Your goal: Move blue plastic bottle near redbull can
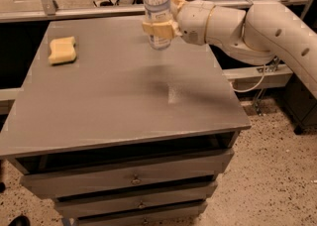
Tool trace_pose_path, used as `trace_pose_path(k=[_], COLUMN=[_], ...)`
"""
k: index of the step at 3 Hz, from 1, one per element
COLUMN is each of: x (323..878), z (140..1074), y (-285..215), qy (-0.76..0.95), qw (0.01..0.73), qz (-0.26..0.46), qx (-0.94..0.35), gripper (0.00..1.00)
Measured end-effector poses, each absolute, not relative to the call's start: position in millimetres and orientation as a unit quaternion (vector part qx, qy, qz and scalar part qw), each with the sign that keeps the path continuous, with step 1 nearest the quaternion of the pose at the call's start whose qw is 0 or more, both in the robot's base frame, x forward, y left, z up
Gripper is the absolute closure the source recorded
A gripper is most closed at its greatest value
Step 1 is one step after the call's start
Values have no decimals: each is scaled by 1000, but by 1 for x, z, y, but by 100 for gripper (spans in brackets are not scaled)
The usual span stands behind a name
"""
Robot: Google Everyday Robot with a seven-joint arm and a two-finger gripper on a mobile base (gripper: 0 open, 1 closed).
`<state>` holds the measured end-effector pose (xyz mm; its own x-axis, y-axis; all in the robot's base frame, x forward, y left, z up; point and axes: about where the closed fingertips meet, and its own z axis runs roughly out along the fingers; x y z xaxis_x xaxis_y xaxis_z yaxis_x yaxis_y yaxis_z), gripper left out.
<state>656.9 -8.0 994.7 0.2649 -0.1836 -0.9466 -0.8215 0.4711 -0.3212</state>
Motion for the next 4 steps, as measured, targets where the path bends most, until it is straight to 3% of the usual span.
trace_pose_path(k=[2,4], x=[752,785], z=[971,949], y=[-55,-80], qy=[585,606], qw=[655,665], qz=[205,214], qx=[-432,-380], gripper=[100,100])
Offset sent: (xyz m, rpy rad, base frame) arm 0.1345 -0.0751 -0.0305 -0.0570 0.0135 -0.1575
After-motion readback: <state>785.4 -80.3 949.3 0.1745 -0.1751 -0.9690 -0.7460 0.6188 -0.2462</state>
